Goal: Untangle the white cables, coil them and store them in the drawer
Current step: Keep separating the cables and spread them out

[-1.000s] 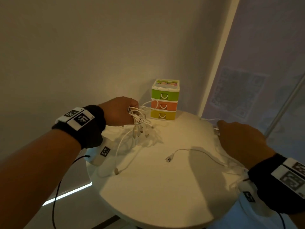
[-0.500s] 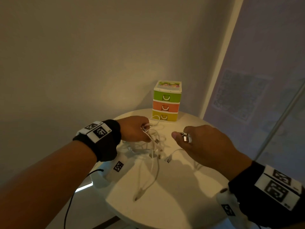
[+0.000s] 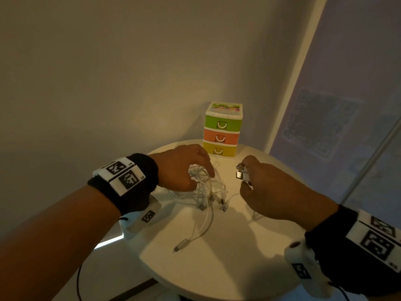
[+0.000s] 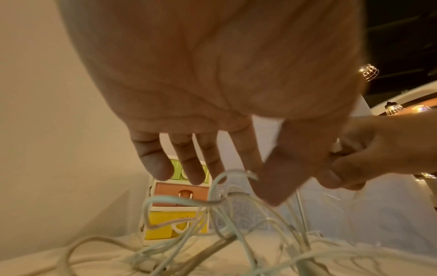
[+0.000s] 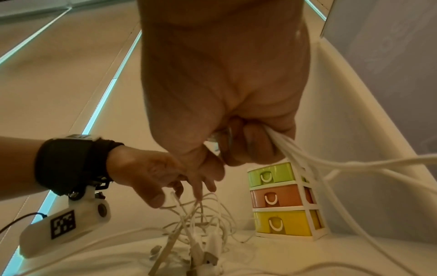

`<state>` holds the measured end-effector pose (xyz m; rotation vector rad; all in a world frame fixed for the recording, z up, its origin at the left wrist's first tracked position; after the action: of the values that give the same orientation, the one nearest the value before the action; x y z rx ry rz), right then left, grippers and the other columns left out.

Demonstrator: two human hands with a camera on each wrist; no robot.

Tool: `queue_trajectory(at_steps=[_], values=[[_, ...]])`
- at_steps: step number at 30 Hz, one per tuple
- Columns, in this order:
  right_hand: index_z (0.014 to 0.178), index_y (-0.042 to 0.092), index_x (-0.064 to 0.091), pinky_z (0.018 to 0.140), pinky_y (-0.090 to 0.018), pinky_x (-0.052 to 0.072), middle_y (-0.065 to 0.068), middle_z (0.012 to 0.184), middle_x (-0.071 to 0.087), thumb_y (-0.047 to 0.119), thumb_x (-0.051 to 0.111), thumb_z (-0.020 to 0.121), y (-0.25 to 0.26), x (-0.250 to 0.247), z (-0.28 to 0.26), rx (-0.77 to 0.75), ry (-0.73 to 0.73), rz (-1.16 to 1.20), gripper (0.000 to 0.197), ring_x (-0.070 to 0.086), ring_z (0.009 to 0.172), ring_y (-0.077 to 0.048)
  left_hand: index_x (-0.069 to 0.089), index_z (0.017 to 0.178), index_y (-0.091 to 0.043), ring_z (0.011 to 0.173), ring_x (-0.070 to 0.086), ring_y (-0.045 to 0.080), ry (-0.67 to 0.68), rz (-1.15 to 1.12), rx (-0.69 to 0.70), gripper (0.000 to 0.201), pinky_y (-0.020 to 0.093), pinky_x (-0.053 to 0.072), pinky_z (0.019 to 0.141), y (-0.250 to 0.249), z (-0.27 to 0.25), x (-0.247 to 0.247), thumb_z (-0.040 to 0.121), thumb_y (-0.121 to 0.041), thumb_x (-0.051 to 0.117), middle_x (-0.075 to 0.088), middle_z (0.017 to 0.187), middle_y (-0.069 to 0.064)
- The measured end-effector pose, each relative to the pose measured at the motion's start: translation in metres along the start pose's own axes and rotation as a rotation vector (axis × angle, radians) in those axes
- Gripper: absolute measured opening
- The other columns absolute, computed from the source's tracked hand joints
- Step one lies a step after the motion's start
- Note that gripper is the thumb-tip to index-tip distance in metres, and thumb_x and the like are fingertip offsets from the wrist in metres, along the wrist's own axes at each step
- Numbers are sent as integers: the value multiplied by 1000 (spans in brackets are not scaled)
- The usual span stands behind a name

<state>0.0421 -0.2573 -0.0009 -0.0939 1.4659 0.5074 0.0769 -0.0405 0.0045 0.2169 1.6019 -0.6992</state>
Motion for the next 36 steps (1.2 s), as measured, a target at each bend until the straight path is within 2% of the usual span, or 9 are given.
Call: queue_trajectory(at_steps=[2,4,7,10,14,20,25,27,36], values=[[96,19,41,59,-33,42,0,78,54,23,41,98,-2,1,3,-28,38,-1,5,53,67,-16,66,108,-45,127,38,14,45,-24,-24,35,41,31,111,-4,-1,0,83,-25,51,41,136,-12],[85,21,41,65,-36,44,0,79,53,25,39,100,-2,2,6,-41,48,-11,15,53,70,-18,69,107,-42,123,38,16,12,4,-7,42,43,33,109,-6,3,3,90,-15,42,43,136,-11],[93,22,40,76,-42,50,-4,93,61,22,38,100,-1,1,7,-45,52,-5,7,59,81,-22,64,116,-41,119,40,18,19,206,26,31,40,39,102,-7,7,11,97,-24,47,42,136,-10],[97,29,33,69,-48,52,-9,84,63,25,36,101,-1,-2,6,-84,-26,-14,6,59,71,-26,65,113,-35,117,41,17,22,284,41,22,38,42,98,-8,10,17,93,-37,56,44,135,-9],[96,21,37,60,-38,44,0,69,53,36,33,101,-2,-7,7,-19,-126,67,17,53,63,-18,68,105,-23,104,50,15,-176,148,113,18,34,43,94,-8,14,12,95,-30,56,56,114,-5],[75,21,42,50,-27,33,4,66,48,36,38,99,2,-17,13,112,-292,245,29,44,58,-12,58,100,-21,81,59,10,-379,-224,-2,14,24,45,73,-8,6,4,99,-29,47,66,89,-7],[93,26,47,51,-12,30,19,76,44,33,57,92,9,-15,12,61,-351,365,12,44,63,0,47,98,-19,67,48,14,-381,-193,46,7,27,40,61,-18,6,9,100,-23,41,59,84,2],[103,27,47,55,-11,29,23,79,44,36,61,90,12,-10,11,31,-283,350,22,44,68,3,46,96,-23,67,46,13,-345,-187,55,8,25,37,60,-22,6,9,100,-26,41,56,81,-1],[76,29,48,52,-15,31,18,72,48,50,56,89,14,-12,7,19,-264,223,26,46,65,0,52,91,-26,73,59,18,-372,-301,-72,19,33,47,69,-12,6,-5,102,-30,37,64,79,1]])
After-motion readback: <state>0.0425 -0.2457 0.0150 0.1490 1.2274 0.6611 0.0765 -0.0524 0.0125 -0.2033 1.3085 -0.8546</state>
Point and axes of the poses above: each hand's wrist, its own z-axis towards the middle knuckle, its own x-axis out of the palm, y = z × x, the point moved 1 cm from there along z, towards the middle knuckle
